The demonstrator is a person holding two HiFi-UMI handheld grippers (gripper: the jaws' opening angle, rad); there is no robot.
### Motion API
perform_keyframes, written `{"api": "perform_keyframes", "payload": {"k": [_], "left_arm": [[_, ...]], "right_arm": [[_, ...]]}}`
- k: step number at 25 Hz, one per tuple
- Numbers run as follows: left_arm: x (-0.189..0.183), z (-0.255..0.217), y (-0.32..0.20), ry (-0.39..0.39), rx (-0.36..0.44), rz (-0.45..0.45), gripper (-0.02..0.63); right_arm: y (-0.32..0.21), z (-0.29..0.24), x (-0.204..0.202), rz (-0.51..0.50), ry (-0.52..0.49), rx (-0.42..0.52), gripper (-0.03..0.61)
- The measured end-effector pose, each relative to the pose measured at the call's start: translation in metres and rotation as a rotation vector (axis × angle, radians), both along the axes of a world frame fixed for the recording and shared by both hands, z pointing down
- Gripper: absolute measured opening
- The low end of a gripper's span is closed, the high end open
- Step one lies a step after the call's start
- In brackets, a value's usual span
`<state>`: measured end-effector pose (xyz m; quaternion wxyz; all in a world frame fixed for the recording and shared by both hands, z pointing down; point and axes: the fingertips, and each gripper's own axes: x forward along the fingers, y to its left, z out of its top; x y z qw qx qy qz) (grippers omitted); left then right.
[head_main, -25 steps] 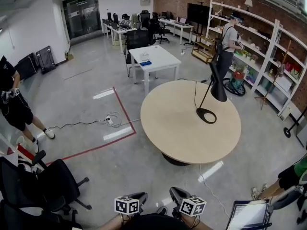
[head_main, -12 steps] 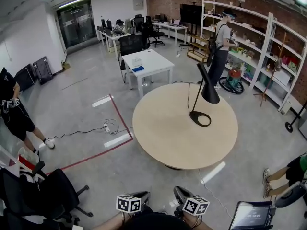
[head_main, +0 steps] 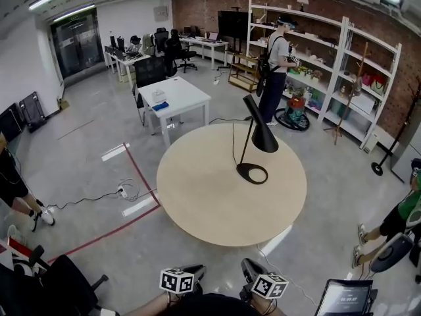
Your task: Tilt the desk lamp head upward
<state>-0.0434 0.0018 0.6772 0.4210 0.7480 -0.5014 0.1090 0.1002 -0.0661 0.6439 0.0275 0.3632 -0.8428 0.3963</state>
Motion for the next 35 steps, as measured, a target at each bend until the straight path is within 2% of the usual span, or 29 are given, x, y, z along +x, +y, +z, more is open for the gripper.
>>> {"api": "perform_keyframes", "payload": {"k": [6, 11, 22, 27, 35], "left_arm": [[-0.023, -0.004, -0.045, 0.072, 0.015, -0.022, 0.054], [-0.051, 0.001, -0.082, 0.094, 0.007, -0.025, 0.054], [-0.081, 0.009, -0.155, 0.122, 0.002, 0.1, 0.054], [-0.093, 0.017, -0.175, 0.133, -0.003, 0.141, 0.054], [-0.084, 0.037, -0.188, 0.156, -0.052, 0.203, 0.054]], "right_arm": [[-0.039, -0.001, -0.02, 0.009, 0.019, 0.005, 0.031], [-0.07, 0.004, -0.049, 0.004, 0.027, 0.004, 0.031], [-0.125, 0.011, -0.071, 0.149, 0.073, -0.024, 0.031], [-0.134, 0.015, -0.089, 0.159, 0.101, -0.029, 0.031], [-0.143, 0.021, -0.081, 0.21, 0.136, -0.057, 0.031]]}}
